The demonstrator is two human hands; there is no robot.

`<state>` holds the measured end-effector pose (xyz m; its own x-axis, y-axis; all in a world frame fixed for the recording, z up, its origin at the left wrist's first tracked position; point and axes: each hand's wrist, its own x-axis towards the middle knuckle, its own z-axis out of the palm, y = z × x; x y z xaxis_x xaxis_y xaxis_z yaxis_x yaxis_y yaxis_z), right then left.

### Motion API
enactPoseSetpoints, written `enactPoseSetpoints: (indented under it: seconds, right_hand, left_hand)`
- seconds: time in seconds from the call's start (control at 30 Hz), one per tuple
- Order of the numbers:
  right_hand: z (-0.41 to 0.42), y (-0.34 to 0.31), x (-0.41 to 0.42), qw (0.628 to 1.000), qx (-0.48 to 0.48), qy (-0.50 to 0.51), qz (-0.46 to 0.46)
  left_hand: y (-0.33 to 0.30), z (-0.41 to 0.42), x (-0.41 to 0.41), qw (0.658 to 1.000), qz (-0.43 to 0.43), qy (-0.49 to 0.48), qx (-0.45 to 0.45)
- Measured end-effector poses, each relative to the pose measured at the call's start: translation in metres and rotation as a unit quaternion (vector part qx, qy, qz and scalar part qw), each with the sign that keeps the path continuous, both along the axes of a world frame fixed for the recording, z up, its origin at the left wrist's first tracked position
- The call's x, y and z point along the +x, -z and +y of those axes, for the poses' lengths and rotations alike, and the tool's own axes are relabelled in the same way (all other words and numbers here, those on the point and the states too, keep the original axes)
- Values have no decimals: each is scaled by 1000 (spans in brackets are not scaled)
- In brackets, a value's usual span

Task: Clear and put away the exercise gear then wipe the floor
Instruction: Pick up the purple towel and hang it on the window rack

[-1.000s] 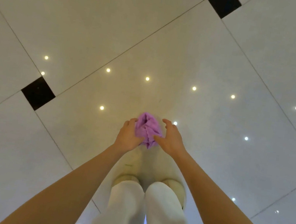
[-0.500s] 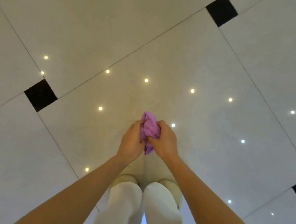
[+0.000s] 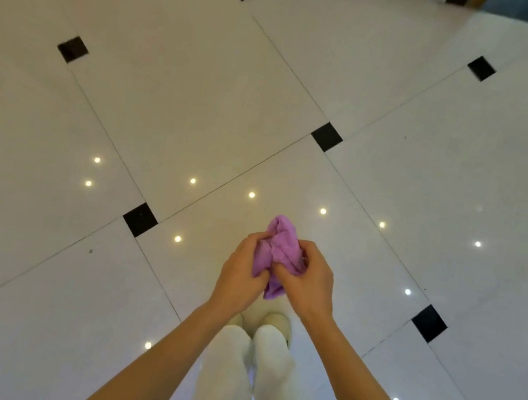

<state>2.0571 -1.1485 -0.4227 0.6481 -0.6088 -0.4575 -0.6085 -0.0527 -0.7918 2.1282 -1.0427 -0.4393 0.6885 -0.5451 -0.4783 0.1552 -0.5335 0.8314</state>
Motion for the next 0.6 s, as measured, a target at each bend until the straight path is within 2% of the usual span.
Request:
enactPoseSetpoints:
  seconds: [0.13, 0.33, 0.4, 0.5, 0.6]
  right_hand:
    - [-6, -120, -24, 996, 44, 43, -65]
    - [-5, -263, -65, 986, 47, 77, -137]
    - [-2, -295, -80, 978, 67, 101, -171]
    - [-1, -326, -103, 961, 105, 143, -211]
    - [4, -345, -125, 946, 109, 184, -242]
  left_hand:
    - [-122, 6, -12, 996, 25, -26, -82]
    - [-251, 12, -32, 989, -42, 66, -130]
    - [-286, 6, -39, 983, -5, 86, -161]
    - [-324, -2, -46, 957, 85, 150, -233]
    - [-348, -8, -52, 933, 136, 234, -237]
